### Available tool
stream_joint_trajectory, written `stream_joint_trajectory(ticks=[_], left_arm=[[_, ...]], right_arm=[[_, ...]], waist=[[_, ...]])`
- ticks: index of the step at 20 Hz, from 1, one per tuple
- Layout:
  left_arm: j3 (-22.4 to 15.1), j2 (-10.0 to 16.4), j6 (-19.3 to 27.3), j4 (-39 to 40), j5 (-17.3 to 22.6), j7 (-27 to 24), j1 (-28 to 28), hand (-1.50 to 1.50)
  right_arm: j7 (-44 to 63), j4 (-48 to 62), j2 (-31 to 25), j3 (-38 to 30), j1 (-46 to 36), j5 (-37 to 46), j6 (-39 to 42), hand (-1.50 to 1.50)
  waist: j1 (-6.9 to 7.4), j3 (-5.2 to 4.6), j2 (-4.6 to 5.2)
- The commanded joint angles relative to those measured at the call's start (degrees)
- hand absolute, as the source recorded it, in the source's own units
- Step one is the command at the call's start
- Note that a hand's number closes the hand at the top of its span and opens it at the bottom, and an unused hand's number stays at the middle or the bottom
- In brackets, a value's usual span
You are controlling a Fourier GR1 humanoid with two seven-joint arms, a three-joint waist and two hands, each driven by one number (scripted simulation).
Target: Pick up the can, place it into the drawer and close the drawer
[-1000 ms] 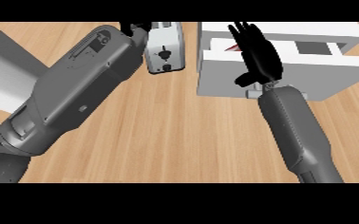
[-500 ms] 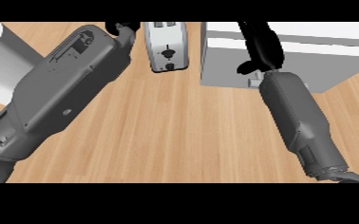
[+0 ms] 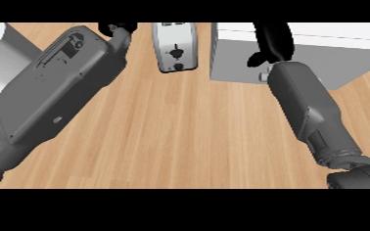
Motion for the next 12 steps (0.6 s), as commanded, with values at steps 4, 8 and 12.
stream_joint_trajectory(ticks=[4, 8, 12], left_arm=[[0.03, 1.78, -0.23, -3.78, -0.86, 2.17, 1.31, -1.50], [0.53, 1.98, -0.42, -3.99, -1.12, 2.18, 2.13, -1.50], [-0.72, 2.41, 0.16, -6.62, -2.03, 3.13, 2.69, -1.50]], right_arm=[[0.53, 5.97, -3.60, -1.63, -6.38, 0.54, -1.12, -1.50], [1.31, 7.07, -4.44, -2.69, -8.62, -0.02, -1.23, -1.50], [1.71, 8.51, -4.45, -2.76, -9.78, 0.30, -0.81, -1.50]], waist=[[1.31, 0.20, 0.60], [1.19, 0.23, 0.93], [2.23, 0.28, 1.02]])
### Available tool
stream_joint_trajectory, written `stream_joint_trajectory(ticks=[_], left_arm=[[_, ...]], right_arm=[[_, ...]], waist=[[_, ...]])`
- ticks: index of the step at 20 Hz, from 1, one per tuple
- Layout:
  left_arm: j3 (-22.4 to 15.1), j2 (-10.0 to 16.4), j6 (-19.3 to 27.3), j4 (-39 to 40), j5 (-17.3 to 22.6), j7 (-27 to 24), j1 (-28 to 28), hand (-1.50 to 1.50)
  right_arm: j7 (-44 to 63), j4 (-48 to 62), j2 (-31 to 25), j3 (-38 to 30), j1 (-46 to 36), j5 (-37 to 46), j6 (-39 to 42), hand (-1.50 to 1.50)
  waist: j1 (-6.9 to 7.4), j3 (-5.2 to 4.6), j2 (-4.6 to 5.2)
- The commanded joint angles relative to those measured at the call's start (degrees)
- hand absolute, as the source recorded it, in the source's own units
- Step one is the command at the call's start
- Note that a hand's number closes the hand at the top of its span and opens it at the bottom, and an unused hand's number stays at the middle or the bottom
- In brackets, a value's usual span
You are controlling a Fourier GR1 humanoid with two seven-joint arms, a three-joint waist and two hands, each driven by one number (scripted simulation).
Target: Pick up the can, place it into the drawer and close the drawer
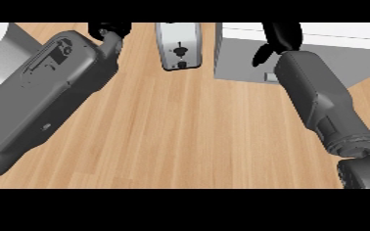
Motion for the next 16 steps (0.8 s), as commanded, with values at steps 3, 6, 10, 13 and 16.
stream_joint_trajectory(ticks=[3, 6, 10, 13, 16], left_arm=[[0.48, 1.66, -0.40, -2.48, -0.59, 0.07, 2.00, -1.50], [0.54, 0.39, -0.49, -1.86, -0.14, 0.17, 2.33, -1.50], [0.27, 1.60, 0.24, -3.49, -0.39, 1.72, 2.24, -1.50], [-0.06, 1.04, 0.47, -3.90, -1.37, 0.17, 3.84, -1.50], [0.52, 2.76, 0.43, -6.40, -0.78, 3.12, 2.99, -1.50]], right_arm=[[-6.85, 0.71, -0.42, -4.83, -4.76, -5.64, 4.27, -1.50], [-8.93, -0.07, 3.37, -11.71, -7.09, -13.40, 7.74, -1.50], [-13.84, 0.01, 3.11, -19.90, -6.49, -22.10, 12.52, -1.50], [-15.82, 0.21, 3.57, -22.25, -6.45, -24.49, 13.61, -1.50], [-17.41, 0.38, 2.43, -23.28, -6.15, -25.33, 14.10, -1.50]], waist=[[1.03, -0.28, -0.27], [0.64, -0.17, -0.15], [0.30, -0.06, -0.95], [0.29, -0.23, -0.40], [0.62, -0.28, -0.51]])
